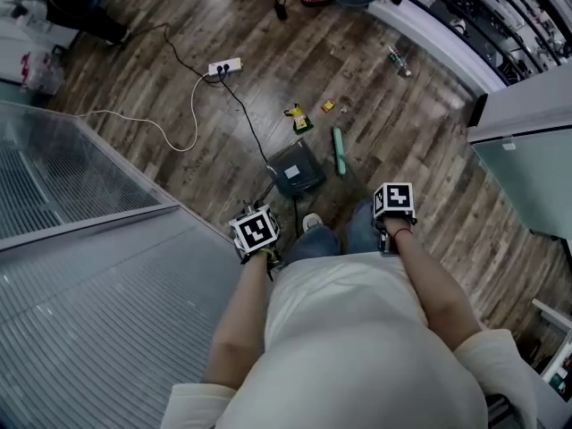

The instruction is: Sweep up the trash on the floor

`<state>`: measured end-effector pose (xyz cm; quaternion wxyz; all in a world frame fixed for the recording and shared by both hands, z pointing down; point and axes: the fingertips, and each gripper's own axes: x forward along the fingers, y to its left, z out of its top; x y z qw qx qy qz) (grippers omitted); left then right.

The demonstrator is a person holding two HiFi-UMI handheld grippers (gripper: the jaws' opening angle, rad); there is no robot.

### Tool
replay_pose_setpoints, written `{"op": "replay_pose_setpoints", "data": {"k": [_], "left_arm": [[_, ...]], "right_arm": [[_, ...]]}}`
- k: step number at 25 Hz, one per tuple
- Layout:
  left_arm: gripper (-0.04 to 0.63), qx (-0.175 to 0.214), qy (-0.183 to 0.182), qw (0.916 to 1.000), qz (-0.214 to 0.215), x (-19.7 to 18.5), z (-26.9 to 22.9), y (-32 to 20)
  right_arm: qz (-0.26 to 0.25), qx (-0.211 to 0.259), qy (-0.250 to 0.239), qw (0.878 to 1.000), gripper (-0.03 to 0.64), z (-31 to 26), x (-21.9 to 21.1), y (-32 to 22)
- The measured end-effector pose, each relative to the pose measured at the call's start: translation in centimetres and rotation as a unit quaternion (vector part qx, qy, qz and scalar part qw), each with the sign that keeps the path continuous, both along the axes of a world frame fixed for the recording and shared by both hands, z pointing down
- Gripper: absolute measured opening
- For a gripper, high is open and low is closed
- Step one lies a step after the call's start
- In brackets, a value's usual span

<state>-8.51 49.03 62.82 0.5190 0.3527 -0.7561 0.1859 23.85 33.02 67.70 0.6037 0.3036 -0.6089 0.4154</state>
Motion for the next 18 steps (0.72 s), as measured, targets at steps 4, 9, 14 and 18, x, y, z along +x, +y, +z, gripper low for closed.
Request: {"op": "replay_pose_setpoints", "data": {"k": [4,9,14,18], "left_arm": [[0.094,0.004,-0.004,0.9995,-0.030,-2.1,-0.7,-0.1],[0.094,0.004,-0.005,0.9984,-0.056,-4.0,-0.5,-0.5],[0.094,0.002,-0.010,0.9968,-0.079,-5.3,-0.3,-1.4],[0.094,0.003,-0.014,0.9955,-0.094,-6.1,-0.3,-2.4]], "right_arm": [[-0.001,0.014,-0.013,1.000,0.098,-1.2,-1.7,-1.4],[-0.010,0.021,-0.031,0.999,0.098,-2.0,-3.2,-2.9],[-0.014,0.019,-0.040,0.999,0.098,-2.0,-4.3,-5.2],[-0.030,0.017,-0.035,0.999,0.098,-1.5,-5.6,-7.7]]}}
